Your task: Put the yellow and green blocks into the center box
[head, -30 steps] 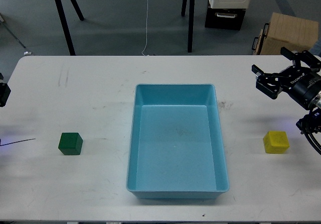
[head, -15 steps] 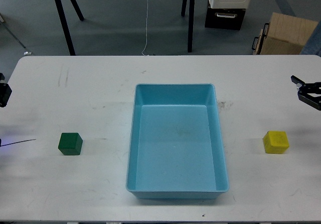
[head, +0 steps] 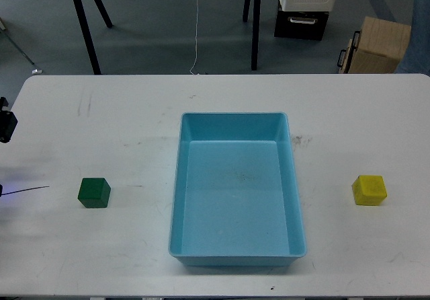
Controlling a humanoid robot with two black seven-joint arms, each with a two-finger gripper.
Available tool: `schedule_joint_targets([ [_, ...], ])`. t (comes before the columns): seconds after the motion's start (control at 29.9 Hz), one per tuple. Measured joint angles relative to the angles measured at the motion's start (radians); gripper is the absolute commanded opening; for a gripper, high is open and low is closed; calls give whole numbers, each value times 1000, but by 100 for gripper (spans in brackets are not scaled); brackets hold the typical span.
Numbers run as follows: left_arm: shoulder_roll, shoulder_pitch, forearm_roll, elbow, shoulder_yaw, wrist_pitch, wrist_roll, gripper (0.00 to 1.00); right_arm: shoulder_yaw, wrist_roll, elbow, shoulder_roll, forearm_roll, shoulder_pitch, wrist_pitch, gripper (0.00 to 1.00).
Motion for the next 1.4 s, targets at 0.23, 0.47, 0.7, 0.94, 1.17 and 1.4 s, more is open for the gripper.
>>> schedule_joint_targets([
  [0.23,8,8,0,0,0,-2,0,100,-7,-9,7,-122,-346,30,-45,100],
  [0.47,8,9,2,0,0,-2,0,100,-8,-4,55,-167,-650,118,-41,100],
  [0.7,8,9,3,0,1,-1,0,100,-2,-4,230,-165,-1082,200,-13,100],
  [0.94,5,11,3,0,0,-1,0,100,-2,-2,352,-114,-1134,218,124,100],
  [1.17,5,13,3,0,0,-1,0,100,-66,0,357,13,-1158,219,176,100],
  [1.4,6,14,3,0,0,-1,0,100,-160,-10,354,104,-1158,228,188,100],
])
